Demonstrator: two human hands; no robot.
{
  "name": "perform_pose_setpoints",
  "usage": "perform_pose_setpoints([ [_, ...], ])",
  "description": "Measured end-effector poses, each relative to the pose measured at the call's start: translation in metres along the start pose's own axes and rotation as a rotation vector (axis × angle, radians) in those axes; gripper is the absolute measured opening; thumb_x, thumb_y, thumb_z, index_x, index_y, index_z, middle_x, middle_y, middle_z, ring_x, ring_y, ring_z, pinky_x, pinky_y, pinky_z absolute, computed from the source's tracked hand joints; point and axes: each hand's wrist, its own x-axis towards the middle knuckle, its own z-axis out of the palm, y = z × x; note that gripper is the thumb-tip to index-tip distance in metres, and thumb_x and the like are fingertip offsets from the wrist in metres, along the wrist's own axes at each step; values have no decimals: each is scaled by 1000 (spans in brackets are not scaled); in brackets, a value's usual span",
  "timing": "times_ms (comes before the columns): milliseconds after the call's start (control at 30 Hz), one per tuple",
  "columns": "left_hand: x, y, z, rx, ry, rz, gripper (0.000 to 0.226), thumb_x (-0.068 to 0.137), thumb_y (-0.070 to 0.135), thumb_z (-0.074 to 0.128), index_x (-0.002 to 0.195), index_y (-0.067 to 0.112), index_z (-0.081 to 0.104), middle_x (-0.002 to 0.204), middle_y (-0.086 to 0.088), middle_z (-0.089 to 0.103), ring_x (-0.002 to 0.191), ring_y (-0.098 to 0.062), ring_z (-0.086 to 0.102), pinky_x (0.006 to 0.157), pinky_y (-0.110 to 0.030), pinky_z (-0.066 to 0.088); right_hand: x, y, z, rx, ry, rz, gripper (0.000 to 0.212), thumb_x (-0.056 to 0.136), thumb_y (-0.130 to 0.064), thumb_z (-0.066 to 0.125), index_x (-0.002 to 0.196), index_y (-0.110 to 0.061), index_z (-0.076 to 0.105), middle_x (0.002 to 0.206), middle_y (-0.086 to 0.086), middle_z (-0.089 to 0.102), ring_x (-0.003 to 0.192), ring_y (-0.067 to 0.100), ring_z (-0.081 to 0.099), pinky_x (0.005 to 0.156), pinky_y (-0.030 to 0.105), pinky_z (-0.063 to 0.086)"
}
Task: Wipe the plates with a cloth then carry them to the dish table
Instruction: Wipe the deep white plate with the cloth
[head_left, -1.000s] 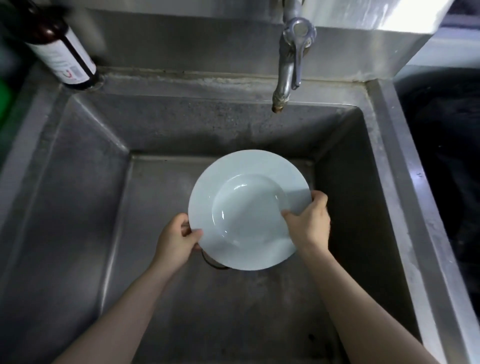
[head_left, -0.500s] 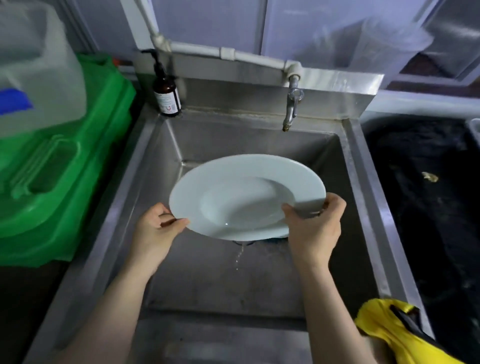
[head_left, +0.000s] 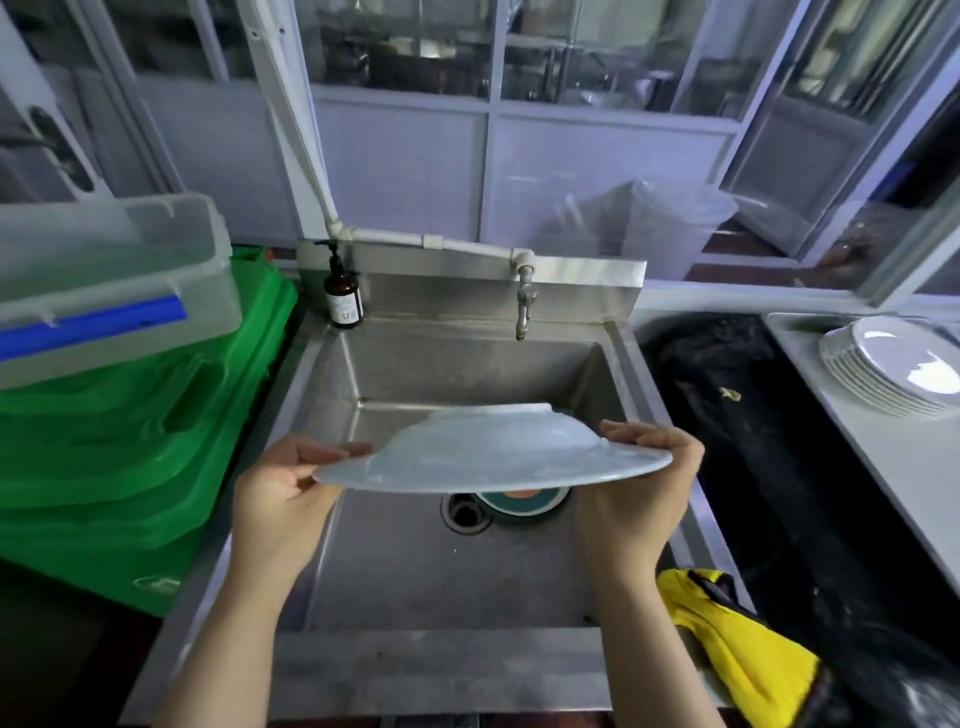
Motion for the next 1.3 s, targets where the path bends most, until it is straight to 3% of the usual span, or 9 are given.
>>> perform_pose_setpoints([
  [167, -3, 21, 10, -98, -15, 0, 54, 73, -20, 67, 65, 33, 68, 81, 14, 75, 84, -15, 72, 74, -26, 55, 6, -15, -19, 91, 13, -23, 53, 64, -8, 69, 78, -48, 38, 87, -18, 63, 85, 7, 64, 68, 14, 47],
  [333, -12, 49, 44, -317, -37, -78, 39, 74, -31, 55, 63, 7, 54, 70, 9, 74, 72, -4, 72, 63, -16, 55, 25, -18, -48, 206, 58, 12, 39, 65, -14, 63, 76, -46, 42, 87, -10, 66, 88, 11, 66, 75, 27, 49],
  [400, -16, 61, 59, -419, -49, -115, 25, 66, -7, 71, 56, 14, 61, 67, 3, 74, 69, -10, 72, 63, -20, 57, 31, -20, -63, 212, 65, 29, 52, 71, 3, 64, 76, -45, 45, 87, -11, 67, 87, 9, 66, 74, 24, 48],
  [500, -23, 82, 82, -510, -70, -186, 31, 31, 31, 77, 52, 13, 62, 64, -2, 73, 65, -15, 72, 61, -25, 57, 54, -23, -93, 286, 57, 74, 27, 60, -28, 62, 78, -43, 51, 90, -3, 68, 94, 19, 65, 81, 32, 49],
  [600, -29, 93, 108, -437, -63, -158, 26, 50, 11, 75, 62, 1, 55, 66, -1, 73, 67, -15, 72, 63, -29, 57, 82, -20, -119, 286, -85, 154, 37, 57, -30, 63, 93, -23, 60, 91, 3, 68, 88, 18, 65, 80, 39, 50],
  [833, -58, 121, 151, -212, 43, -97, 28, 71, -36, 50, 82, -10, 58, 60, 15, 69, 60, 1, 67, 55, -10, 49, 101, -2, -148, 186, 17, -56, 41, 60, -29, 71, 85, -46, 43, 91, -8, 69, 94, 14, 67, 85, 37, 49],
  [1067, -90, 130, 172, -47, 125, -103, 20, 75, -21, 67, 72, -1, 64, 57, 13, 64, 53, 10, 60, 51, -3, 42, 123, 24, -176, 154, -102, -186, 48, 65, -10, 75, 88, -40, 45, 87, -13, 65, 80, 3, 64, 67, 7, 44],
  [1167, -102, 136, 169, 116, 137, -104, 18, 78, 0, 75, 67, 9, 64, 40, 17, 54, 40, 13, 48, 39, -2, 30, 128, 30, -179, 90, -216, -145, 47, 67, -6, 81, 84, -39, 51, 83, -17, 61, 75, 6, 61, 65, 18, 47],
  [1300, -112, 135, 159, 161, 185, -200, 25, 76, 6, 77, 72, 21, 58, 70, 16, 70, 62, 23, 56, 48, -6, 41, 127, 34, -176, 105, -321, -45, 41, 67, -13, 84, 82, -34, 52, 78, -13, 61, 70, 3, 59, 60, 23, 48],
])
